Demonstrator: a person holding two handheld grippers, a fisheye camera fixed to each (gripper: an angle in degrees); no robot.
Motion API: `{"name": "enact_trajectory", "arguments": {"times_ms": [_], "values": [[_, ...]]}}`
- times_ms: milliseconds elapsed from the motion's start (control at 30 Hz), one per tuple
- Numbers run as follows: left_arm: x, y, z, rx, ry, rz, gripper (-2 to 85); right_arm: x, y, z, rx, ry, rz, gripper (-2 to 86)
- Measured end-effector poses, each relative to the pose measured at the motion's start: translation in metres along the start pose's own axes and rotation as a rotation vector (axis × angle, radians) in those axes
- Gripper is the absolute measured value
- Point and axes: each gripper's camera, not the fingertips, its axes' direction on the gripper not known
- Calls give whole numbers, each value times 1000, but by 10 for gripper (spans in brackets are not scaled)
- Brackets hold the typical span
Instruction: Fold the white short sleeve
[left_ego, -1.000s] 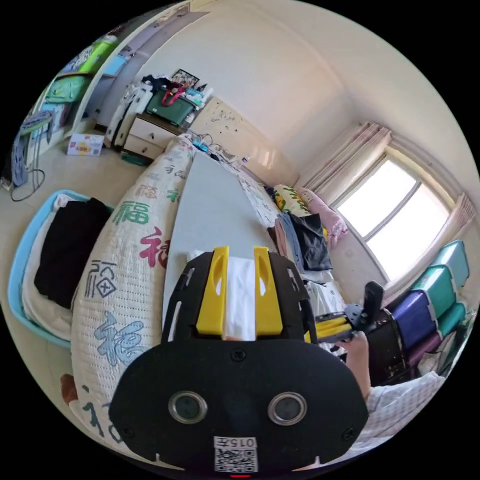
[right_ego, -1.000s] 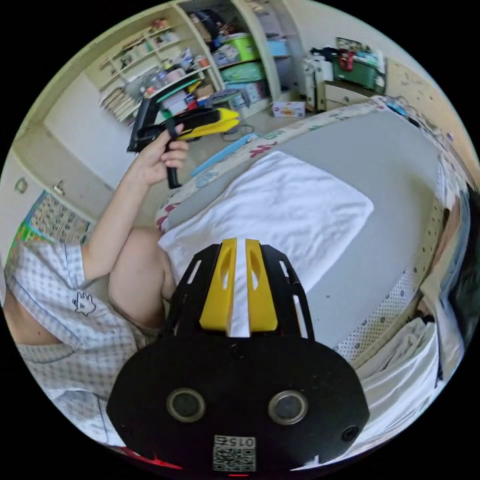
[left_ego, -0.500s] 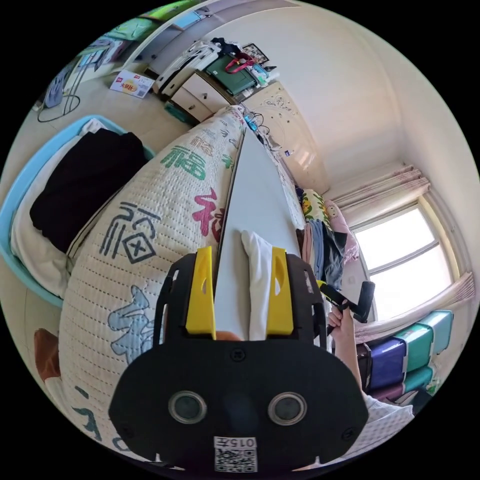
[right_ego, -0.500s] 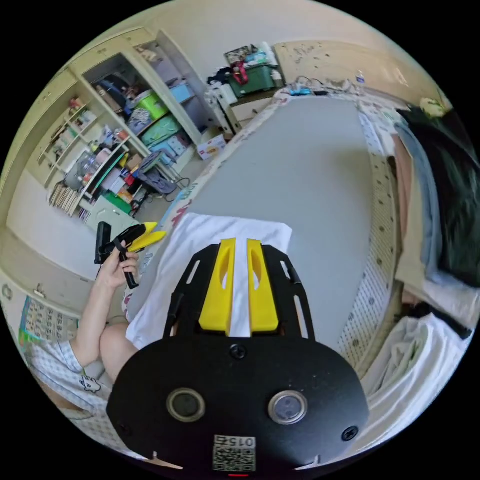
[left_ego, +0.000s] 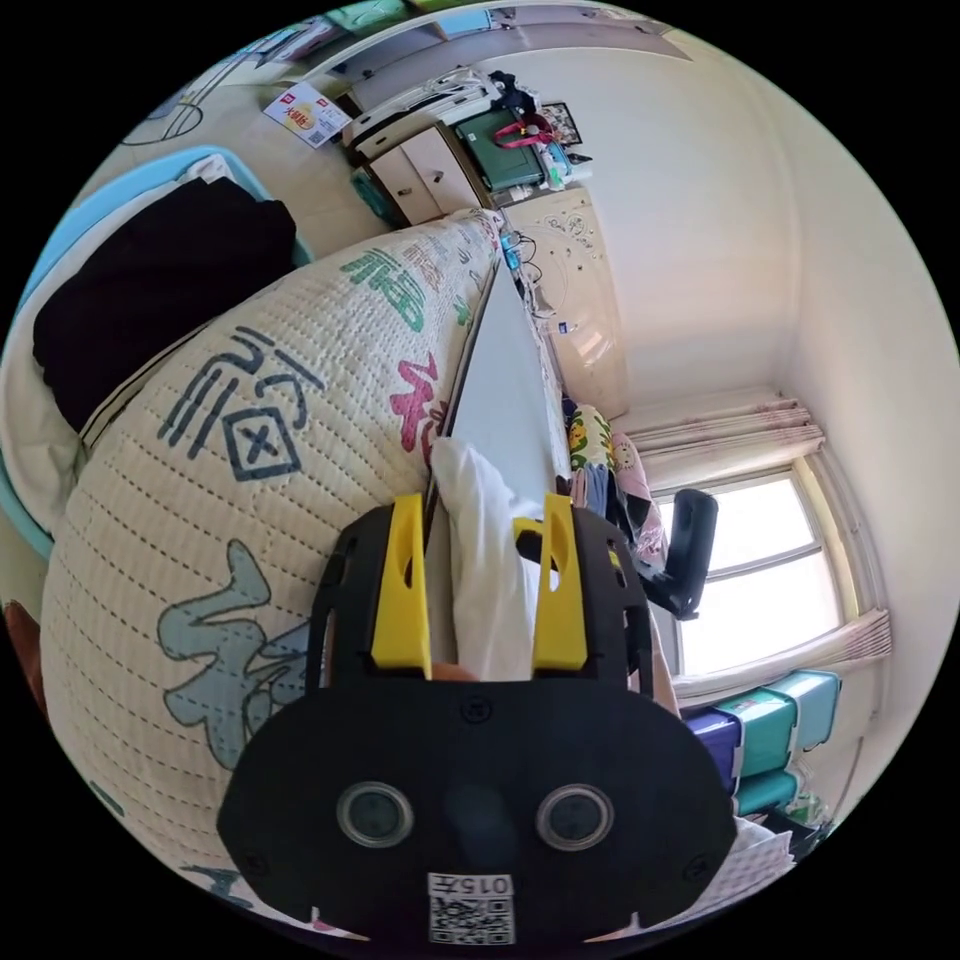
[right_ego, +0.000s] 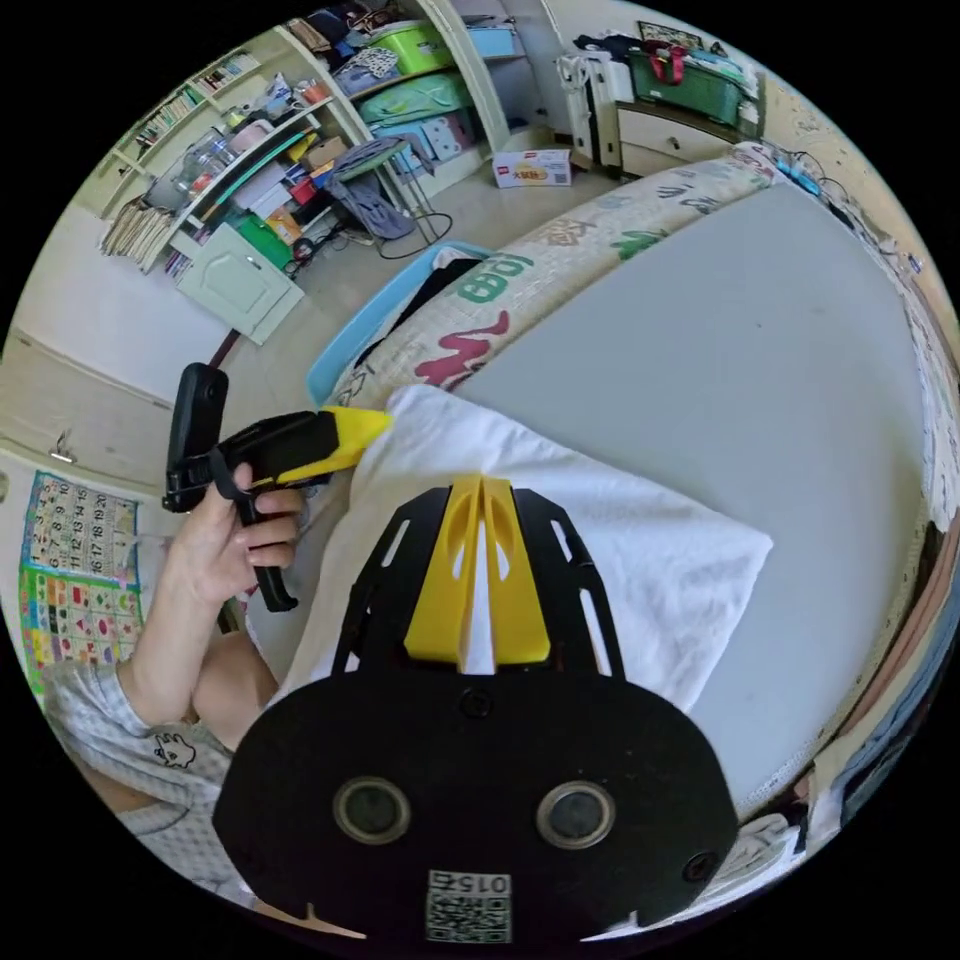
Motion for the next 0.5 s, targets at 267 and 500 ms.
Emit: {"name": "enact_trajectory", "arguments": {"times_ms": [267,500], "values": [[-20,1,-4,38,-29,-39,64,56,45,-4,183,-117,1,32],[-5,7,-8,55,-66,15,51,175,139,11,240,7,268,94]]}}
